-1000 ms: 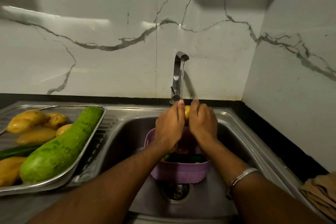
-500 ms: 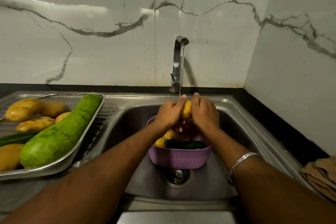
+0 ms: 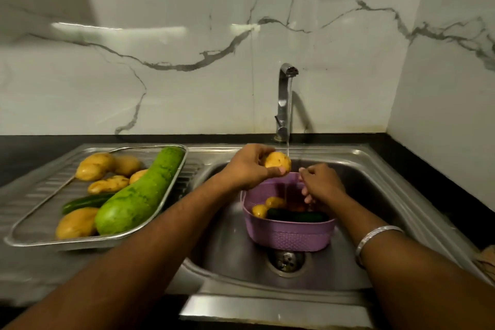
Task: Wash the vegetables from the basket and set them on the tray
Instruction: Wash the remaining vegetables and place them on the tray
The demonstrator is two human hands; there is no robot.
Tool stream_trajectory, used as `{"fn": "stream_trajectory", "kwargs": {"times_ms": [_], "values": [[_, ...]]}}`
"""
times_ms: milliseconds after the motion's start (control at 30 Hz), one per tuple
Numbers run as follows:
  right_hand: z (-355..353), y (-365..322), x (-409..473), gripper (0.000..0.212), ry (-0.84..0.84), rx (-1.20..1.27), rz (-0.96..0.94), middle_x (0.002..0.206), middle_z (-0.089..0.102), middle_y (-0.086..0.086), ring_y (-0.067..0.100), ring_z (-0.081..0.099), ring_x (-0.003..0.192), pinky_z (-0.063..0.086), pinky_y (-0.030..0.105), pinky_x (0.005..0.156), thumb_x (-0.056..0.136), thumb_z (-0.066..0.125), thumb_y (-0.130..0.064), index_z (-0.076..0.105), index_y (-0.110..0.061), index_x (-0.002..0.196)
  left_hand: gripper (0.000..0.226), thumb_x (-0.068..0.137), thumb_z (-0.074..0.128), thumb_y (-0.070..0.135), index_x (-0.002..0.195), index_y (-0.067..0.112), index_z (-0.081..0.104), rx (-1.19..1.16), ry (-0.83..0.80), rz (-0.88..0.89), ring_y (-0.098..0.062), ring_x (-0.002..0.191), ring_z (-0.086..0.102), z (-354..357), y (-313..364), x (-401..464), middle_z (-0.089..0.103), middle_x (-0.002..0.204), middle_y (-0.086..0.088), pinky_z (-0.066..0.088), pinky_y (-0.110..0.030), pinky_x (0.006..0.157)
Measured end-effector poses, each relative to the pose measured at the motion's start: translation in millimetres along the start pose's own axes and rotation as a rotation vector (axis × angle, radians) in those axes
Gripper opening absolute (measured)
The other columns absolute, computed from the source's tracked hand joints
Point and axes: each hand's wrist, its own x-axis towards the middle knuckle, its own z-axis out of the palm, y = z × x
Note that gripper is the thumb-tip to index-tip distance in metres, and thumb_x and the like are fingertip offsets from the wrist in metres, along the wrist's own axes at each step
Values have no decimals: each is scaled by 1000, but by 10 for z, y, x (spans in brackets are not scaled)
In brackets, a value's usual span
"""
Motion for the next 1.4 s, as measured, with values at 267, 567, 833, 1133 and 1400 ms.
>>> {"fn": "stream_trajectory", "kwargs": {"times_ms": [267,567,833,1133,1400], "values": [[123,63,101,22,-76,20,-2,61,72,13,28,69,49,61,43,57,101,61,-18,71,-4,86,57,74,89,32,126,22,69,199,424,100,-4,104,69,-1595,-154,-979,73,112,7,56,-24,92],[158,130,124,27,-138,-28,-11,60,71,16,36,71,55,55,39,56,100,61,-12,71,-1,77,57,74,89,30,127,19,68,495,412,-115,-13,106,68,-2363,-856,-1203,73,113,1,56,-33,95],[108,142,78,18,-150,-9,19,63,71,19,43,73,63,58,48,65,98,63,-8,72,0,85,74,88,76,25,153,26,41,648,397,-114,-19,147,35,-2249,-934,-937,41,158,-3,31,-39,120],[153,145,154,27,-198,-125,14,60,73,8,26,74,58,62,43,74,94,67,-18,73,-5,71,45,86,75,38,129,28,66,477,252,101,-9,115,63,-1236,-328,-314,69,125,7,51,-33,101],[239,262,242,20,-378,-257,24,65,67,7,24,66,63,55,33,60,90,73,-15,67,-9,72,35,90,73,27,123,15,70,642,-371,12,-23,106,66,462,-341,475,71,119,-7,50,-30,89]]}}
